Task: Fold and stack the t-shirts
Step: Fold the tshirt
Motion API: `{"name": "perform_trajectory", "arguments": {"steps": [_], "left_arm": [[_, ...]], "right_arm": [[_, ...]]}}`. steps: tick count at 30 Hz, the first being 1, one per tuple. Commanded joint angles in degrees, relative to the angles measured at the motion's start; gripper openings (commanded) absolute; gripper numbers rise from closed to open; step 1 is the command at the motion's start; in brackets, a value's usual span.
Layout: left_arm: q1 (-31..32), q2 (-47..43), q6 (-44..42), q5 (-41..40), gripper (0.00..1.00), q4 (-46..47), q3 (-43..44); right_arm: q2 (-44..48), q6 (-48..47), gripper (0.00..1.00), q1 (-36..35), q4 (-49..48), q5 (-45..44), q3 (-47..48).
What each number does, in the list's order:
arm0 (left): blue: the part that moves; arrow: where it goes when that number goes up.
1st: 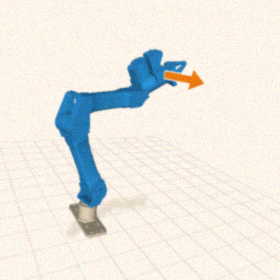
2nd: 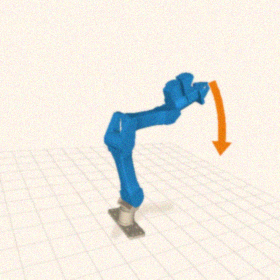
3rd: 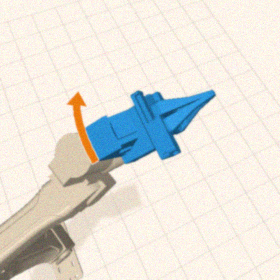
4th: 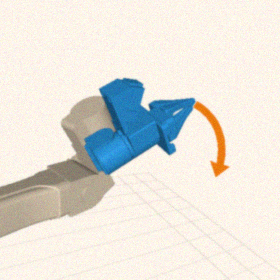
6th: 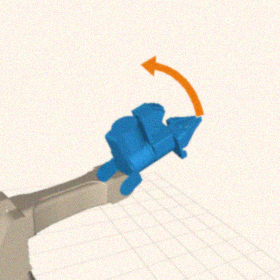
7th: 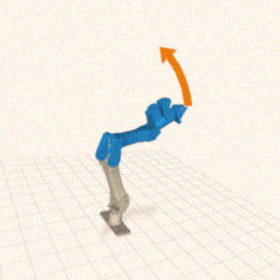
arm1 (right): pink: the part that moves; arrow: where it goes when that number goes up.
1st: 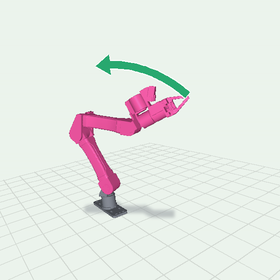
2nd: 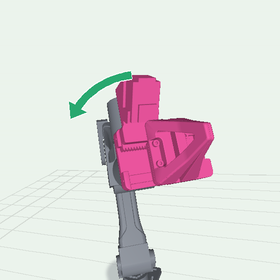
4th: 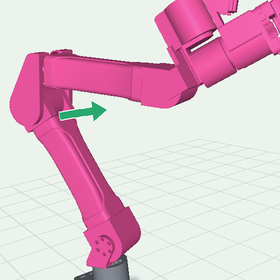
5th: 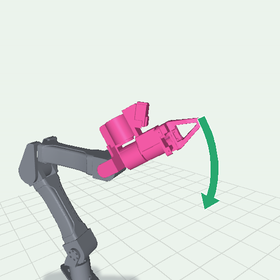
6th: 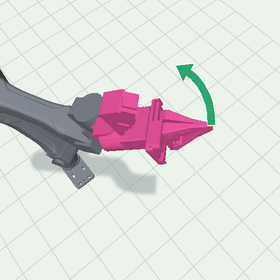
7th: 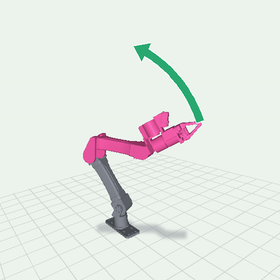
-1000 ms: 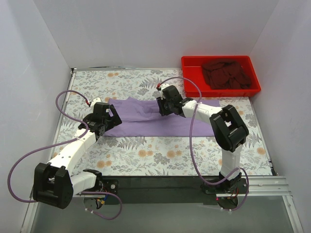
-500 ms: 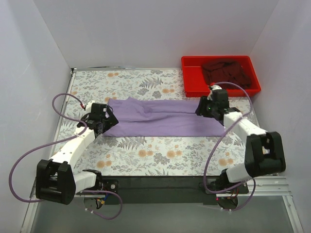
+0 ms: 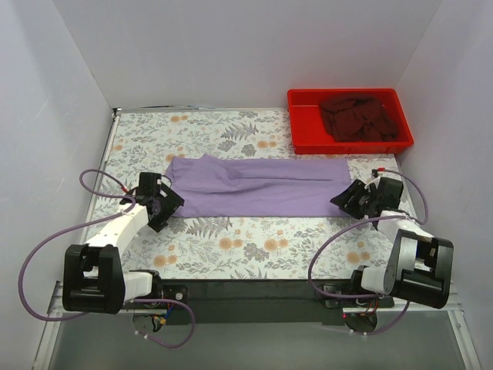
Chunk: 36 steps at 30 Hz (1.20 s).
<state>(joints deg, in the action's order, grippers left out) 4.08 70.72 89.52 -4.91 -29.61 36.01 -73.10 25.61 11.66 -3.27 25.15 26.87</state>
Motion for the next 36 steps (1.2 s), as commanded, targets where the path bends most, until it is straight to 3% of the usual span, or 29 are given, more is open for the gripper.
{"name": "perform_trajectory", "arguments": {"steps": [1, 5, 9, 11, 13, 18, 22, 25, 26, 27, 30, 33, 34, 36], "left_arm": [[-0.8, 0.8, 3.6, -0.7, 0.8, 2.5, -0.4], [-2.5, 3.5, 5.1, -2.3, 0.65, 2.7, -1.5], [-3.5, 6.4, 6.3, -2.3, 0.37, 3.4, -3.0], [-4.0, 7.2, 6.8, -2.6, 0.27, 1.1, -2.9], [-6.0, 7.0, 8.0, -3.9, 0.22, -1.5, -2.6], [-8.6, -1.5, 10.2, -5.9, 0.21, -7.7, -5.7], [-8.6, -8.5, 10.7, -4.3, 0.25, -9.9, -6.8], [-8.6, -10.4, 7.7, -4.3, 0.5, -11.6, -3.2], [-8.6, -10.9, 6.5, -4.7, 0.63, -12.1, -0.8], [-8.6, -11.3, 4.2, -5.2, 0.68, -12.5, 0.7], [-8.6, -12.4, -0.3, -8.1, 0.82, -13.9, 6.1], [-8.6, -12.3, -5.1, -6.7, 0.85, -11.3, 9.6], [-8.5, -11.8, -9.3, -4.4, 0.84, -9.5, 10.0], [-8.3, -10.3, -12.2, 2.0, 0.84, -4.2, 10.9]], "right_arm": [[-0.8, 2.4, 0.55, 3.2, -5.8, 5.5, -2.4], [-3.6, 5.3, 0.54, 8.0, -7.6, 4.7, -6.2], [-4.9, 5.8, 0.54, 10.0, -7.5, 1.1, -8.6], [-4.3, 6.3, 0.54, 10.9, -7.1, 0.5, -10.1], [-3.3, 6.6, 0.54, 12.6, -4.2, -1.0, -11.0], [3.6, 3.2, 0.54, 16.5, 7.1, -8.8, -9.0], [10.3, 0.5, 0.54, 17.2, 12.0, -11.0, -8.0], [15.3, -1.6, 0.56, 17.1, 12.1, -8.3, -7.1], [17.4, -2.1, 0.56, 16.8, 11.7, -7.8, -6.6], [18.2, -3.5, 0.57, 16.3, 11.3, -6.9, -5.5], [19.7, -3.7, 0.58, 11.3, 8.9, -5.1, -4.5], [20.3, -2.9, 0.58, 0.4, 2.1, -4.7, -4.1], [19.4, -2.9, 0.57, -6.4, 0.8, -4.6, -2.4], [14.7, -3.1, 0.57, -12.1, -2.3, -3.1, 0.5]]}}
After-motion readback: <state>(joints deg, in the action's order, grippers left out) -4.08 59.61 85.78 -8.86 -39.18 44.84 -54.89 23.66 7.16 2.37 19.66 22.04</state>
